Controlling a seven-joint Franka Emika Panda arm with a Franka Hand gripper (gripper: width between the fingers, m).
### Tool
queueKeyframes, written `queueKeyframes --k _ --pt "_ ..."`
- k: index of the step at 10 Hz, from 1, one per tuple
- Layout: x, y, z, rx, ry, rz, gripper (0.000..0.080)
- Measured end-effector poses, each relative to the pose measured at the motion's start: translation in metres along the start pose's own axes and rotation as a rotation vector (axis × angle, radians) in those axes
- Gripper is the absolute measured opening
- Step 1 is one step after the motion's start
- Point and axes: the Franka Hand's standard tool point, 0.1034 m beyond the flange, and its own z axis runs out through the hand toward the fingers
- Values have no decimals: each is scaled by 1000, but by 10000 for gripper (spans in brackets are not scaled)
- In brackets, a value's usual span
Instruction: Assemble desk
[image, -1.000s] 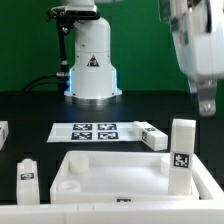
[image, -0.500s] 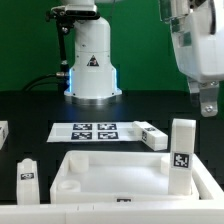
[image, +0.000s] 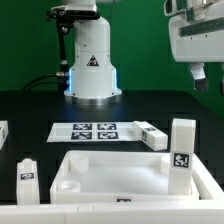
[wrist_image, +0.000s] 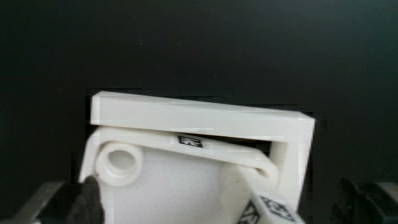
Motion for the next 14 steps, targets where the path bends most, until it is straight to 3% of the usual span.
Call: queueKeyframes --k 3,4,5,6,7,8,11,13,14 --pt "0 1 1 -2 1 -181 649" --pt "1 9 6 -7 4 -290 649" --pt "2 30 15 -13 6 -394 649" --pt "-5 59 30 -40 16 -512 649" --pt "-11 72 39 -69 32 -630 649" --pt "-11 72 43 -43 56 -682 649" --pt "-7 73 44 -52 55 -912 649" --pt "-1 95 64 -97 60 -1235 649" --pt "4 102 70 -102 76 -1381 649"
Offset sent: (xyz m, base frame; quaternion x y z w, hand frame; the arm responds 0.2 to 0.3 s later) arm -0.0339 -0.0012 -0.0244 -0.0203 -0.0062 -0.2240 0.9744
